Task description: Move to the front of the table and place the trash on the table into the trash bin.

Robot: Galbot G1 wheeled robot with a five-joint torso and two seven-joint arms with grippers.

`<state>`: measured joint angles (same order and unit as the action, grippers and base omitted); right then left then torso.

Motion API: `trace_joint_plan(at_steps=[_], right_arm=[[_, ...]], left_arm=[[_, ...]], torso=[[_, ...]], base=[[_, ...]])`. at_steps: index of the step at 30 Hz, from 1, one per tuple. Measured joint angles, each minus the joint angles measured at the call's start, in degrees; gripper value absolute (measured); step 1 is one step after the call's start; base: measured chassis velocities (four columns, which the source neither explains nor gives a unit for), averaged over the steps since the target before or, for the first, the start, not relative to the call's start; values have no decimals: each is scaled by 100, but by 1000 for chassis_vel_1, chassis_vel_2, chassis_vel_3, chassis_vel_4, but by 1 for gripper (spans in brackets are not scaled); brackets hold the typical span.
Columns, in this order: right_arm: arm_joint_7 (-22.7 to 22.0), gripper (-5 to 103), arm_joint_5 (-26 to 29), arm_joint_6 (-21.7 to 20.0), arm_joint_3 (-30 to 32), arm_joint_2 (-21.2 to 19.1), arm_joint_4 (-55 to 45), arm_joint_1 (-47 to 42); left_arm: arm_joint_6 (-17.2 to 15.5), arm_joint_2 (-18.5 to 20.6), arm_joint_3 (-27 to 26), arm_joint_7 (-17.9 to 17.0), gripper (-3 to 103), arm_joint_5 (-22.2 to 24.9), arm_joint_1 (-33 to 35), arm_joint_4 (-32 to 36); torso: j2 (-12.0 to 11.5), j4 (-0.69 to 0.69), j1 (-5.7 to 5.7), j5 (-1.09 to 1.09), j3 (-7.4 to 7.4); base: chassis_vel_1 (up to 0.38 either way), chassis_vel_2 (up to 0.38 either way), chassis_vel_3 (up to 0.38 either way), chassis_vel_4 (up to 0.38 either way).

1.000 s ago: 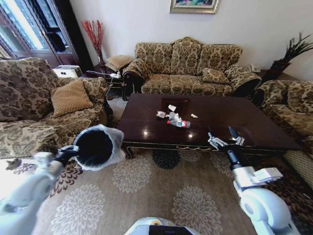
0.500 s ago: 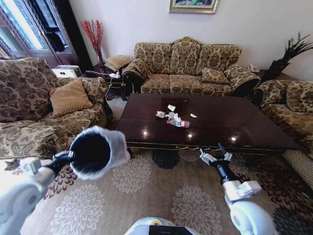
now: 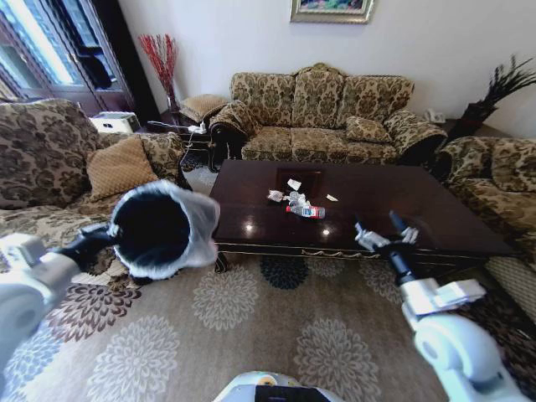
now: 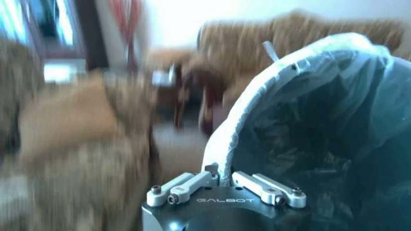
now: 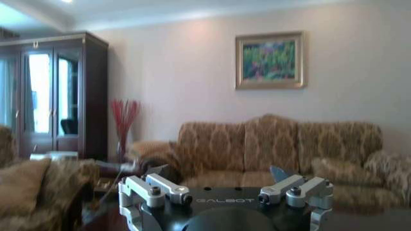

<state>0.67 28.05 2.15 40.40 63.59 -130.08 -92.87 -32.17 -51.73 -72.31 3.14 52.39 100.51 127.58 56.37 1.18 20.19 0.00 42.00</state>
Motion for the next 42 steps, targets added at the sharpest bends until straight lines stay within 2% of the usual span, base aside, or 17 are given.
trace_joint_plan(at_steps=[3,5,7,9,10,13,15,16,20,22,27,35,37,42], right_arm=[[236,100,-372,408,-206,287,284,-648],[233,100,-366,463,-201,339,290,-818],[157,100,-354,449,-153,336,287,-773],[-122,100,-284,360,-107,303,193,-543],[-122,100,-284,360,-107,303,193,-543],[-315,100,-337,361,-158,317,117,-325],[-341,100,-371,413,-204,371,85,-348],[-341,100,-371,413,-204,371,85,-348],[-287,100,-533,339,-164,444,91,-412],[-284,100,-632,309,-151,469,86,-427],[-290,100,-702,300,-122,462,47,-434],[-322,100,-642,317,-71,454,3,-459],[-322,100,-601,328,-72,466,3,-467],[-347,100,-513,497,-104,488,57,-467]], left_arm=[[260,-733,454,238,0,-729,297,-251],[363,-997,577,309,0,-1044,369,-287],[386,-1027,596,282,0,-1090,322,-265],[399,-957,603,123,0,-1108,97,-75],[399,-957,603,123,0,-1108,97,-75],[506,-917,604,-222,0,-1060,-131,200],[558,-912,632,-482,0,-863,-252,328],[558,-912,632,-482,0,-863,-252,328],[493,-899,782,-697,0,-307,-352,264],[366,-851,899,-697,0,21,-324,135],[271,-755,954,-600,0,180,-337,61],[392,-626,990,-442,0,-251,-418,108],[520,-624,982,-371,0,-440,-385,124],[644,-640,912,-312,0,-497,-330,151]], torso=[[0,2,-1,-7,0],[1,4,-5,-5,-1],[1,6,-6,-2,-2],[1,1,-4,1,-1],[1,1,-4,1,-1],[0,-2,2,3,0],[0,1,2,2,0],[0,1,2,2,0],[1,0,-4,1,-1],[0,0,-2,-2,0],[0,2,-1,-1,0],[0,0,-1,2,0],[0,0,-1,1,0],[0,2,-1,-3,0]], base=[[0,0,0,0],[0,0,0,0],[0,0,0,0],[0,0,0,0],[0,0,0,0],[0,0,0,0],[0,0,0,0],[0,0,0,0],[0,0,0,0],[0,0,0,0],[0,0,0,0],[26,17,-29,-27],[85,93,-90,-88],[75,89,-54,-69]])
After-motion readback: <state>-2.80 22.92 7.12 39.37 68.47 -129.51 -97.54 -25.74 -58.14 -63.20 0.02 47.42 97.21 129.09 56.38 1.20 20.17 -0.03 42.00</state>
